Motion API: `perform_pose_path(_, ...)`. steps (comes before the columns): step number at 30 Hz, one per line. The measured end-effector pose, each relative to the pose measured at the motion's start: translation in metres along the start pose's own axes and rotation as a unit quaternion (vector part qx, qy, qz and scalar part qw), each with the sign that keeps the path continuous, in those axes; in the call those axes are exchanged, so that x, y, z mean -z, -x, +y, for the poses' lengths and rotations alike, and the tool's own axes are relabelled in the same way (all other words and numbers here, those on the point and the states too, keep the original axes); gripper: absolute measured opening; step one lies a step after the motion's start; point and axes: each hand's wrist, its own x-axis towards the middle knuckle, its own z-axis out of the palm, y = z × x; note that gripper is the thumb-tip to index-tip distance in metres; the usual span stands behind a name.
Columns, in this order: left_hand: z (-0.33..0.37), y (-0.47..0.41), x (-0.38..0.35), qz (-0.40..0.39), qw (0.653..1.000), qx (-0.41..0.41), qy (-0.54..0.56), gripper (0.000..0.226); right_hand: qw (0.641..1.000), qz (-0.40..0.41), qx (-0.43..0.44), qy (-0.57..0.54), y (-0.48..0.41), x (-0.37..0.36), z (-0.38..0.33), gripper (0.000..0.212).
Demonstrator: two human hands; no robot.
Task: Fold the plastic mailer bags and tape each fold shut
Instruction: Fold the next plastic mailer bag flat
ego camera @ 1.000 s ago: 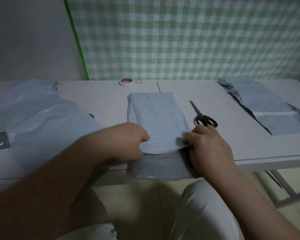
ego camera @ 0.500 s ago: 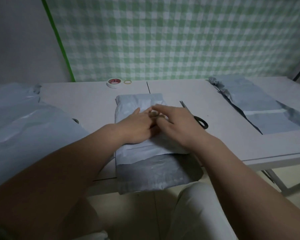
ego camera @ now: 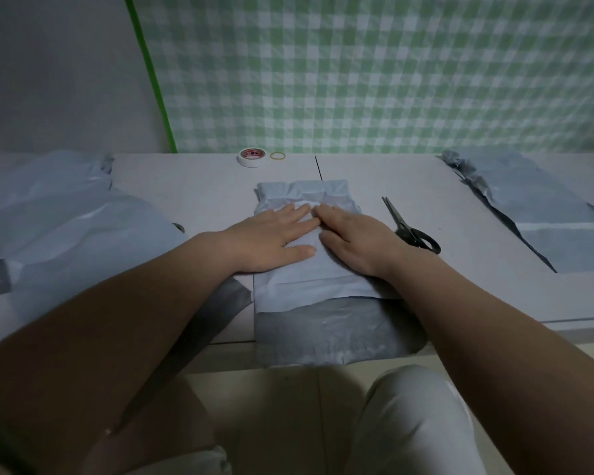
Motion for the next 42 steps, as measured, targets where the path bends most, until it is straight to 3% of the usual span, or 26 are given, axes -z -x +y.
perform_pose_path(4,0.009,0.023,0.003,-0.019,1.000,-0.010,-0.012,0.062,0.998,-0.020,-0.002,0.062,0.021,0.009,-0.001,0.046)
perform_pose_path(11,0.028,0.073,-0.012,0.008,0.996,-0.091,0.016,0.059,0.993,0.060,0.067,0.072,0.070,0.006,-0.009,0.032)
perform_pose_path(19,0.040,0.104,-0.016,-0.060,0.991,-0.085,-0.087,0.124,0.996,-0.029,0.075,0.035,0.114,0.005,-0.005,0.106)
perform_pose_path(21,0.039,0.109,-0.020,-0.044,0.989,-0.095,-0.103,0.124,0.993,-0.067,0.086,0.051,0.119,0.005,-0.004,0.118)
perform_pose_path(24,0.033,0.108,-0.027,0.040,0.990,-0.120,-0.054,0.092,0.987,-0.094,0.105,0.081,0.123,0.003,-0.002,0.127)
perform_pose_path(27,0.035,0.107,-0.028,0.064,0.992,-0.111,0.021,0.076,0.984,-0.098,0.114,0.098,0.123,0.002,0.001,0.122)
perform_pose_path(30,0.039,0.108,-0.024,0.111,0.982,-0.066,0.138,0.060,0.993,-0.077,0.090,-0.003,0.122,0.011,0.001,0.105)
perform_pose_path(33,0.041,0.105,-0.017,0.161,0.958,0.010,0.236,0.062,0.987,0.006,0.011,-0.163,0.117,0.019,0.002,0.064)
perform_pose_path(36,0.047,0.099,-0.011,0.223,0.928,0.074,0.290,0.044,0.957,0.096,-0.042,-0.272,0.106,0.018,0.002,0.005)
perform_pose_path(42,0.056,0.078,-0.007,0.319,0.891,0.168,0.276,0.040,0.941,0.243,-0.170,-0.164,0.078,0.000,-0.007,0.031)
